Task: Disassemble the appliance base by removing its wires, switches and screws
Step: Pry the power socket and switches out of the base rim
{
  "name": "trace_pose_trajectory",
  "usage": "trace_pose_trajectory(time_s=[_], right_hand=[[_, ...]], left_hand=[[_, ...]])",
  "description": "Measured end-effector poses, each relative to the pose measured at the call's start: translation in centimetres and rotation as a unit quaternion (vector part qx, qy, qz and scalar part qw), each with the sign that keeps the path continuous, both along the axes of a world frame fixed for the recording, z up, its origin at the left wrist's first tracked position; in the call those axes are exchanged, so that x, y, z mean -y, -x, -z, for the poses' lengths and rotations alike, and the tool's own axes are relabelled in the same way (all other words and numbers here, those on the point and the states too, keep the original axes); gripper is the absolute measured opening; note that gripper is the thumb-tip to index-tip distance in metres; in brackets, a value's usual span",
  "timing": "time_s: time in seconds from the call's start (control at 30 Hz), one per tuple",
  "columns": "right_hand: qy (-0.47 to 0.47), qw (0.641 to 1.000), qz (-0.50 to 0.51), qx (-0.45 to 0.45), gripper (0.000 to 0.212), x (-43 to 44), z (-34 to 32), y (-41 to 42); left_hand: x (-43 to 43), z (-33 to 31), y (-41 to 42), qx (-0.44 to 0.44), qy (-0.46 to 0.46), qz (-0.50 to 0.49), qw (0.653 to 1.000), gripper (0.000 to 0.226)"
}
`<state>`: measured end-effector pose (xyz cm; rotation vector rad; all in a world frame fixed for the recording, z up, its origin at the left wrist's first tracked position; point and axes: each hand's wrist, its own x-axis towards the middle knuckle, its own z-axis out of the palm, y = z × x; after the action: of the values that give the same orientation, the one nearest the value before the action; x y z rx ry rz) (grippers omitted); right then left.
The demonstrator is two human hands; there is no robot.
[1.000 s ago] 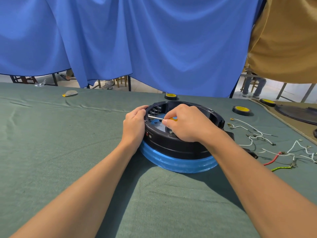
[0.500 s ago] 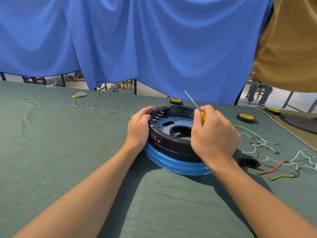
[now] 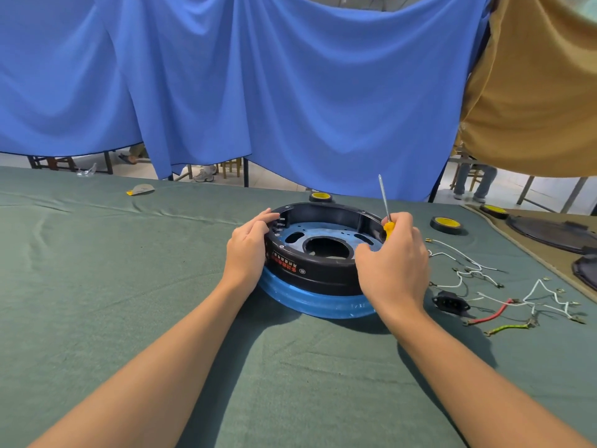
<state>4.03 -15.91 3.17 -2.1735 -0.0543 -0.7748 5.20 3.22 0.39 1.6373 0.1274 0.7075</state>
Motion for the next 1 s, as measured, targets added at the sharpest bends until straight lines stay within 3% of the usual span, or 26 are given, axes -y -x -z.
trace_pose_trajectory(time_s=[0.13, 0.27, 0.43, 0.53, 0.67, 0.83, 1.0], right_hand=[[-0.022, 1.0, -0.01, -0.01, 0.026, 0.7, -0.5, -1.4], [-0.048, 0.998, -0.007, -0.037, 0.021, 0.5, -0.5, -1.7], [-0.042, 0.999, -0.028, -0.005, 0.022, 0.9, 0.2, -2.2], [-0.045, 0.999, -0.015, -0.025, 0.026, 1.6, -0.6, -3.4], [0.033, 0.999, -0.009, 0.033, 0.018, 1.2, -0.6, -2.7], [0.117, 0.962, -0.098, 0.228, 0.021, 0.0, 1.7, 2.2], [0.234, 0.937, -0.141, 0.219, 0.025, -1.2, 3.1, 4.5]], left_hand=[[0.4, 0.2, 0.7, -0.004, -0.03, -0.028, 0.999, 0.038], [0.9, 0.1, 1.4, -0.005, -0.151, -0.075, 0.986, 0.045], [1.3, -0.1, 1.7, 0.03, -0.164, -0.093, 0.982, 0.049], [1.6, -0.1, 2.1, 0.045, -0.233, -0.1, 0.966, 0.047], [1.0, 0.2, 2.2, 0.033, -0.274, -0.081, 0.958, 0.048], [-0.7, -0.3, 2.2, 0.022, -0.3, -0.016, 0.954, 0.044], [-1.6, 0.0, 2.1, 0.028, -0.29, 0.024, 0.956, 0.029]])
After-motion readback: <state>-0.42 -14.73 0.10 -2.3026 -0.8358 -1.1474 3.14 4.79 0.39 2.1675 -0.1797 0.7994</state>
